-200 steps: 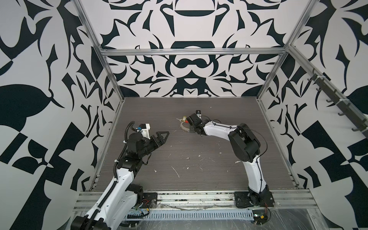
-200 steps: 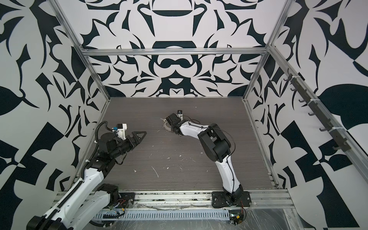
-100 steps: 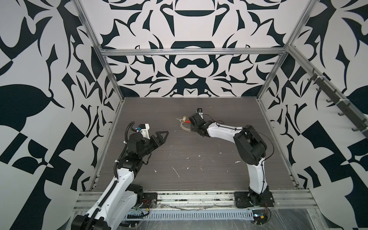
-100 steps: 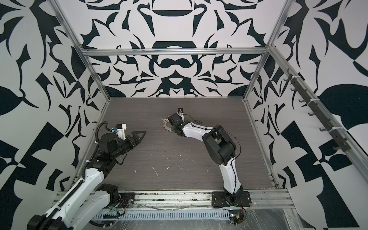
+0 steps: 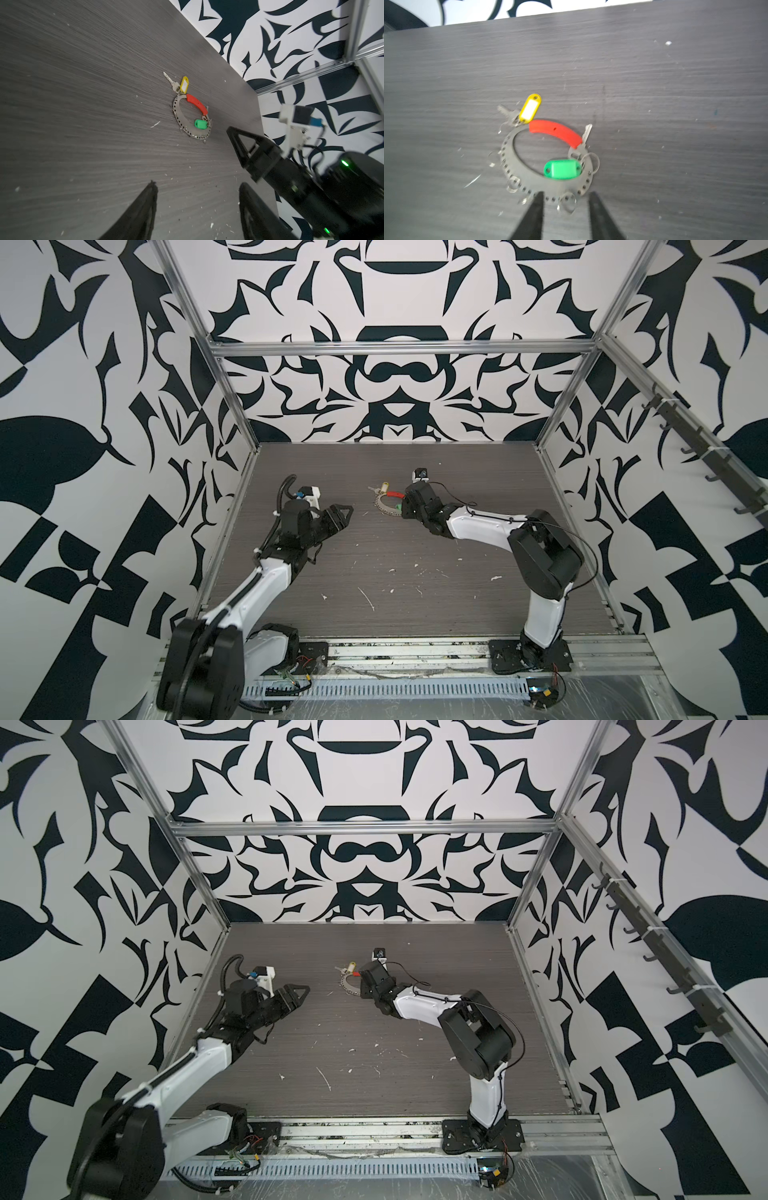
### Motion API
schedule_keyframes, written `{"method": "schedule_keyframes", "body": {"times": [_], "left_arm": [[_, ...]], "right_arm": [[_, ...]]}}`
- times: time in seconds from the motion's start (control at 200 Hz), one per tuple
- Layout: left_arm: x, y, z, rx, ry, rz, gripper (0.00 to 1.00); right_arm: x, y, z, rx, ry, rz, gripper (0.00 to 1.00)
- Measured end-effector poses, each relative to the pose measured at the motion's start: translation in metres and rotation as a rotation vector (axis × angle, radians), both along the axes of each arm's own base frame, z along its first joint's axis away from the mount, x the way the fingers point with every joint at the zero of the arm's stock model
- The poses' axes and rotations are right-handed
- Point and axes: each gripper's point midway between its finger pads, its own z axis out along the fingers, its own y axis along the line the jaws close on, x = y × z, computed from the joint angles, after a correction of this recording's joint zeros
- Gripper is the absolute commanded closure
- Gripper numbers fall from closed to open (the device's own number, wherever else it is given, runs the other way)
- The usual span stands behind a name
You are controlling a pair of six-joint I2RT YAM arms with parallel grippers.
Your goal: Remove the keys from the keyring
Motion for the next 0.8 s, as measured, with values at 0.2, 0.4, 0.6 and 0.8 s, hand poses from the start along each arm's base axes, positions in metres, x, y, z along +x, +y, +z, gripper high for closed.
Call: {"method": "schedule_keyframes", "body": {"times": [0.2,0.4,0.6,0.8], "left_arm": [[0.046,-0.031,-0.046,0.122,0.073,-0.07,0.4],[0.071,-0.051,-0.068,0.204,0.047,-0.121,0.44],[0.095,-0.057,-0.092,0.237,0.037,-0.123,0.48],[0.116,-0.065,-0.105,0.239,0.028,-0.122,0.54]], "right_arm": [[-0.033,-0.01,0.013,0.053,0.012,0.066,0.58],[-0.059,-0.02,0.032,0.106,-0.008,0.111,0.63],[-0.08,-0.028,0.035,0.137,-0.005,0.146,0.64],[-0.093,-0.036,0.038,0.15,-0.013,0.155,0.64]]}}
